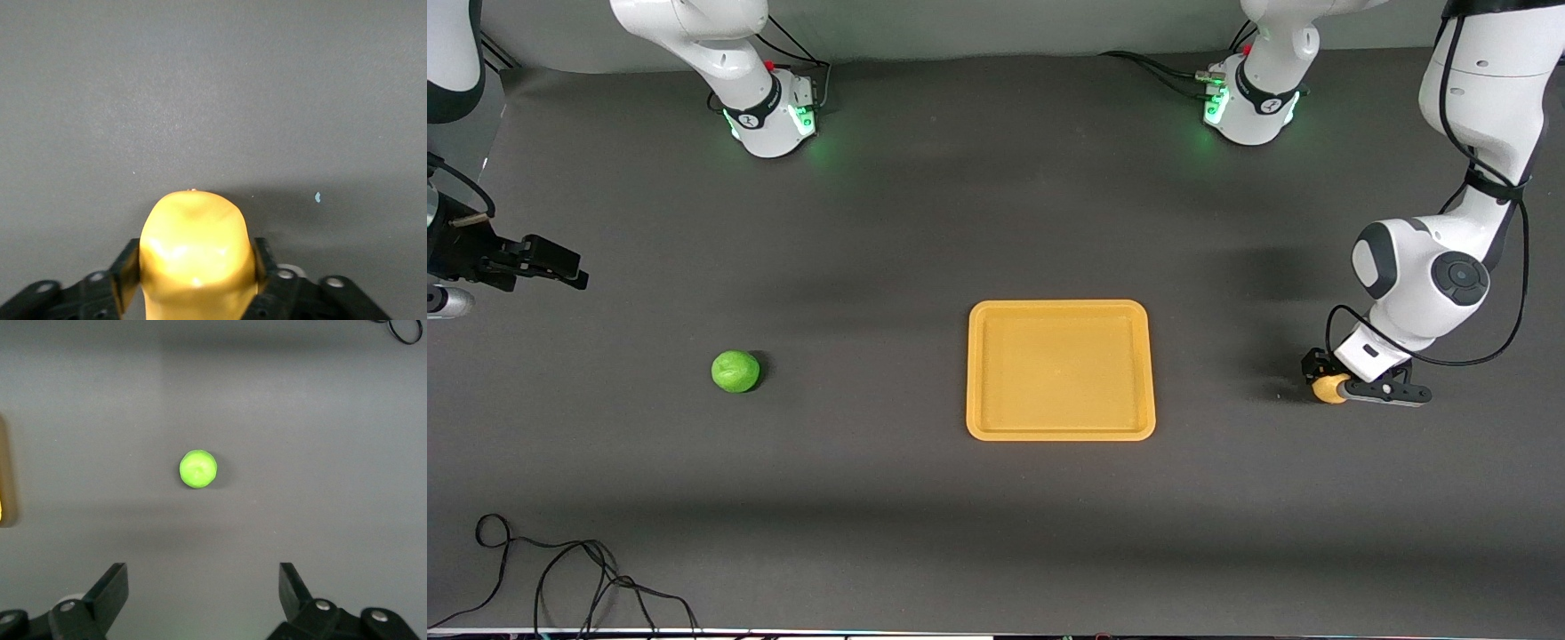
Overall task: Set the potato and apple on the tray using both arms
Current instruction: 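Carry the potato with the left gripper over the yellow tray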
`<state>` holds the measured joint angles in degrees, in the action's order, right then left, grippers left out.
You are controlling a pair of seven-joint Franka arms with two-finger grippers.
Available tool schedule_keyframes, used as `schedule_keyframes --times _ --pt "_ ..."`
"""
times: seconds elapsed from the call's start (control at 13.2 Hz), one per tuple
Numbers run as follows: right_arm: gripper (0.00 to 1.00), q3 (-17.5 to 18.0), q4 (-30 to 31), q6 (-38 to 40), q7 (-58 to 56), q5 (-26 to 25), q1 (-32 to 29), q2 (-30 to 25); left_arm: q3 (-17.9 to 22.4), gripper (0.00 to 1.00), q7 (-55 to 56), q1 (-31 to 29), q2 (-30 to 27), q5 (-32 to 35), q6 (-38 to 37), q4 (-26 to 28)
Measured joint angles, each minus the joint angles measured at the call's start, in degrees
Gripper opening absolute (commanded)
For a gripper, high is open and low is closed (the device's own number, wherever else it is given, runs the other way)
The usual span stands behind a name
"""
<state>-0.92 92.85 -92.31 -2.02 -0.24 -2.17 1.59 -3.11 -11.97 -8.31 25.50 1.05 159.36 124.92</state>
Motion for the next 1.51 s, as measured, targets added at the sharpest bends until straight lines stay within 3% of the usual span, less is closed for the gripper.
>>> schedule_keyframes --times 0.23,0.53,0.68,1.06,1.51 --pt "1.00 0.0 0.0 0.0 0.0 0.0 0.0 0.0 -1.6 0.31 0.8 0.1 -0.6 -1.1 -3.6 -1.3" --pt "1.00 0.0 0.0 0.0 0.0 0.0 0.0 0.0 -10.5 0.33 14.1 0.5 -6.7 -2.0 -29.3 -13.1" --pt "1.00 0.0 0.0 0.0 0.0 0.0 0.0 0.0 -15.3 0.33 24.4 2.6 -8.3 -1.8 -37.0 -18.7" --pt "1.00 0.0 0.0 0.0 0.0 0.0 0.0 0.0 -16.4 0.34 46.4 15.2 -4.1 2.8 -37.7 -23.7" --pt "1.00 0.0 -0.1 0.0 0.0 0.0 0.0 0.1 -16.3 0.34 55.8 19.5 6.5 7.2 -27.0 -25.8"
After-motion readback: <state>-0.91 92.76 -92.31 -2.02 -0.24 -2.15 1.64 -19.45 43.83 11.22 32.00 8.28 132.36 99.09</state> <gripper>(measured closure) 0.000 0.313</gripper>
